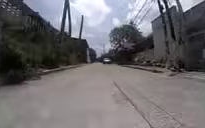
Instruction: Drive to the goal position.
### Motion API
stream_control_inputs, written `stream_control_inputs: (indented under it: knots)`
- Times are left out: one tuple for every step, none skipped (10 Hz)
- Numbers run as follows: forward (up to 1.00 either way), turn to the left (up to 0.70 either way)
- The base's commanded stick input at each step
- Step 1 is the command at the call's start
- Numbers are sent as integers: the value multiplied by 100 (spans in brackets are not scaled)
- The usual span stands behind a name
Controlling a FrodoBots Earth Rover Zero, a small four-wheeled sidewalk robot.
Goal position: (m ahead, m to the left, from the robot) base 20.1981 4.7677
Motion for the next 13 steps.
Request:
stream_control_inputs:
  knots:
    - [100,0]
    - [100,0]
    - [100,0]
    - [100,0]
    - [100,0]
    - [100,0]
    - [100,0]
    - [100,0]
    - [100,0]
    - [100,0]
    - [100,0]
    - [100,0]
    - [100,0]
